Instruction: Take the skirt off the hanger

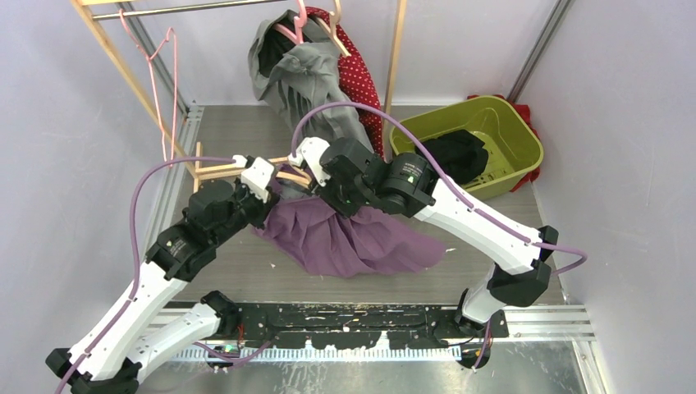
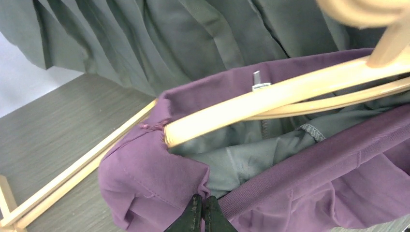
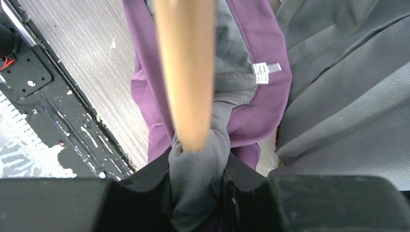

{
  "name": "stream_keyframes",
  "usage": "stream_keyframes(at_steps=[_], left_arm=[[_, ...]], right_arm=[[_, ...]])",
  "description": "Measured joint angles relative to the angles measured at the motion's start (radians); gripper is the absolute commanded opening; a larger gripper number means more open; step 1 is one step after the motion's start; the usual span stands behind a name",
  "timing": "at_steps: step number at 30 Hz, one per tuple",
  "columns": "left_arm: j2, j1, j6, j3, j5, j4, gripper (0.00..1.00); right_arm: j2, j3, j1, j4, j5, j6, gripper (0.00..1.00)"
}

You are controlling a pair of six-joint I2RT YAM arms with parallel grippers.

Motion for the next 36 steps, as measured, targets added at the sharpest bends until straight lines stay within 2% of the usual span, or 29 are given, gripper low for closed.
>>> stream_keyframes(at_steps=[5,9,10,13,14,15,19,22,25,30,36], left_arm=[[-0.018,0.0,-0.031,-0.012,-0.036,0.001,0.0],[-0.014,0.005,-0.018,0.097,-0.047,-0.048,0.0],[-0.015,0.007,-0.011,0.129,-0.042,-0.06,0.03],[-0.006,0.009,0.019,0.27,-0.017,-0.113,0.33],[0.005,0.011,0.036,0.333,-0.024,-0.149,0.47],[0.012,0.019,0.057,0.381,-0.031,-0.163,0.52],[-0.002,0.035,0.135,0.472,0.013,-0.181,0.54],[-0.041,0.035,0.187,0.462,0.101,-0.18,0.54],[-0.034,0.035,0.222,0.461,0.246,-0.171,0.54],[0.102,0.035,0.248,0.515,0.482,-0.19,0.54],[0.216,0.035,0.265,0.513,0.651,-0.185,0.54]], right_arm=[[0.0,-0.004,0.002,0.025,0.002,-0.013,0.01],[-0.009,-0.005,0.001,0.027,0.006,-0.019,0.01],[-0.017,-0.005,0.001,0.027,0.006,-0.019,0.01],[-0.05,-0.005,0.002,0.038,0.002,-0.021,0.01],[-0.064,-0.005,0.002,0.035,0.004,-0.023,0.01],[-0.08,-0.005,0.0,0.019,0.007,-0.024,0.01],[-0.128,-0.005,-0.007,-0.037,0.013,-0.025,0.01],[-0.14,-0.005,-0.008,-0.069,0.013,-0.024,0.01],[-0.14,-0.005,-0.008,-0.087,0.005,-0.024,0.01],[-0.139,-0.005,-0.008,-0.098,-0.021,-0.025,0.01],[-0.139,-0.005,-0.008,-0.117,-0.055,-0.024,0.01]])
